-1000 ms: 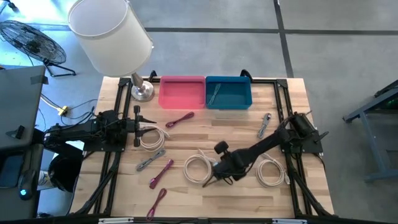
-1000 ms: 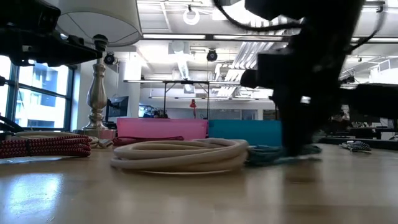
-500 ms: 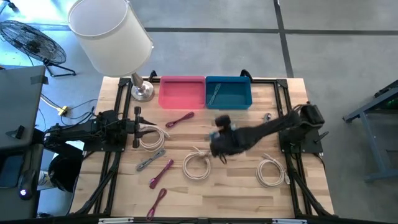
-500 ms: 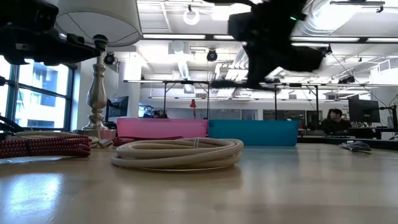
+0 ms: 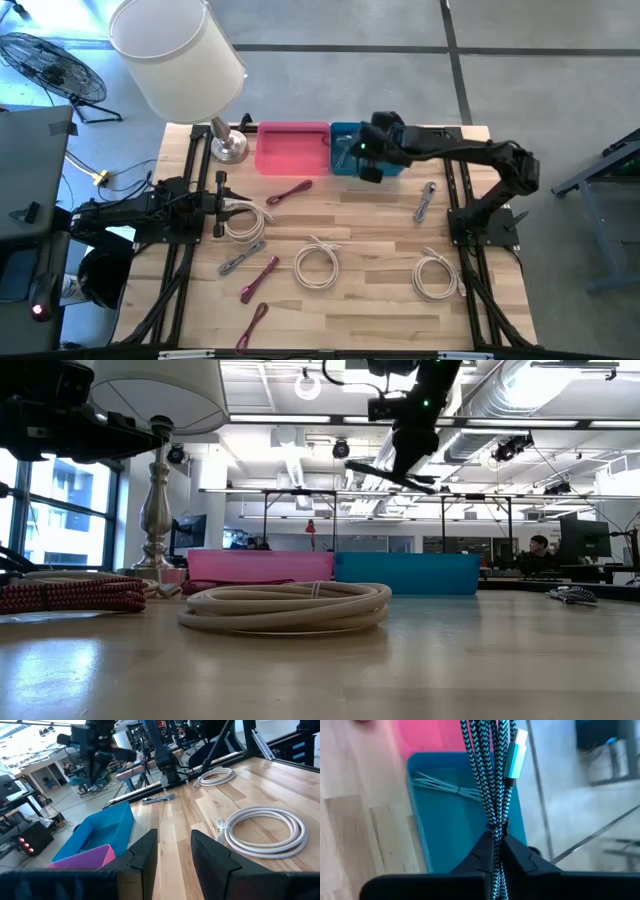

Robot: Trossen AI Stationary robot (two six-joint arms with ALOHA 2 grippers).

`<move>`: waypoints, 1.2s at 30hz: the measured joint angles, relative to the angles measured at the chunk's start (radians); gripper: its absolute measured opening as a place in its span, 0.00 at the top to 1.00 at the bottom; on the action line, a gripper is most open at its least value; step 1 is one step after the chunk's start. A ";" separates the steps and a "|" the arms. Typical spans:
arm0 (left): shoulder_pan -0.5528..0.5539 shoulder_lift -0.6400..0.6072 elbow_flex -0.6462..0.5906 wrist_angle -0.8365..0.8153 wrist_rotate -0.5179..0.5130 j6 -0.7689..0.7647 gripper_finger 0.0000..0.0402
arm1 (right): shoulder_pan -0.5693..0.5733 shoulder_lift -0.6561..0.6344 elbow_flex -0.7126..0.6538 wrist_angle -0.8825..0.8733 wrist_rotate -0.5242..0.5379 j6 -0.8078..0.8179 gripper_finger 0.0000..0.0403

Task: Pick & Place USB Port
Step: Put the small black and blue charger cable into the blue bin, then put the bottom right large white charger cable into the red bin

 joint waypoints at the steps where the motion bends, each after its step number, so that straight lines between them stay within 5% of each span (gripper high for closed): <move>1: 0.000 0.000 0.000 0.000 0.000 0.000 0.71 | -0.019 0.000 0.000 0.000 -0.007 0.001 0.97; 10: 0.000 0.000 0.000 -0.006 -0.002 0.000 0.71 | -0.088 0.000 0.000 0.010 -0.089 0.060 0.78; 20: 0.000 0.000 -0.001 -0.008 -0.028 0.000 0.71 | -0.092 0.000 0.000 0.005 -0.058 0.057 0.64; 27: 0.000 0.000 -0.001 -0.012 -0.027 0.000 0.71 | -0.089 0.000 0.000 -0.224 -0.094 0.180 0.64; 36: 0.000 0.000 -0.001 -0.095 -0.025 0.034 0.71 | -0.004 0.000 0.000 -0.474 -0.441 0.484 0.62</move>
